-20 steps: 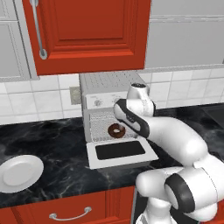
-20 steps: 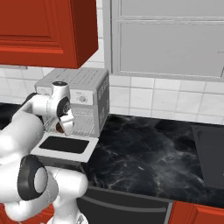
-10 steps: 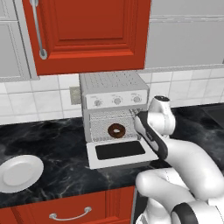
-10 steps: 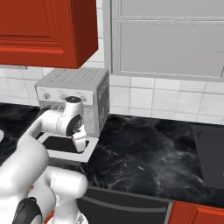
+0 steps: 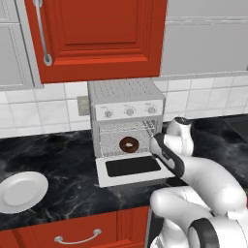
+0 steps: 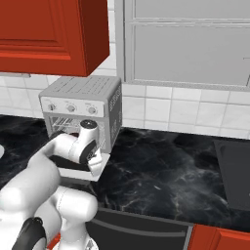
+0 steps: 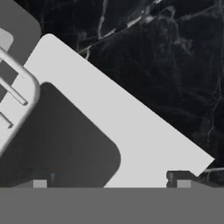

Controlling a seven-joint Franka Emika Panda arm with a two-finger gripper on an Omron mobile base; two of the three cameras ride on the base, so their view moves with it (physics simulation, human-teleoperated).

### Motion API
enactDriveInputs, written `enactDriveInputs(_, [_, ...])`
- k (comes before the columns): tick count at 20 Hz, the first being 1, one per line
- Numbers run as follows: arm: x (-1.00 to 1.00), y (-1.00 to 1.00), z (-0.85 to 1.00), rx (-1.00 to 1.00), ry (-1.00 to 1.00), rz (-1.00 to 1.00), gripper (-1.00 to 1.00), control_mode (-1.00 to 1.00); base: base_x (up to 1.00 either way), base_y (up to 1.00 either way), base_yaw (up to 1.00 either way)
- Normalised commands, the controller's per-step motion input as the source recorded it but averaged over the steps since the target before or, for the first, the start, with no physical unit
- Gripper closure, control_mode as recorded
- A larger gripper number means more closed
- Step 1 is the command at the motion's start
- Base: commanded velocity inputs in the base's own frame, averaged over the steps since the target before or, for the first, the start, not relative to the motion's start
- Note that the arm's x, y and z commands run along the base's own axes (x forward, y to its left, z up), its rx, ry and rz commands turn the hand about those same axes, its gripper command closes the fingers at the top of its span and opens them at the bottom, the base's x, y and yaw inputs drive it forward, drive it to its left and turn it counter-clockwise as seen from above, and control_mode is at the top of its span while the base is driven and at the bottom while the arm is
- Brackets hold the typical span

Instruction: Pick up the bagel from the plate, place it on the toaster oven rack, close the door, and set the timer.

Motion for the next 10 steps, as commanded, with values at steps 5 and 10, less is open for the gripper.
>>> enactDriveInputs(5, [0.61, 0.0, 0.0, 0.01, 0.0, 0.0, -1.0, -1.0, 0.0, 0.0, 0.0])
enactDriveInputs(10, [0.55, 0.0, 0.0, 0.0, 0.0, 0.0, -1.0, -1.0, 0.0, 0.0, 0.0])
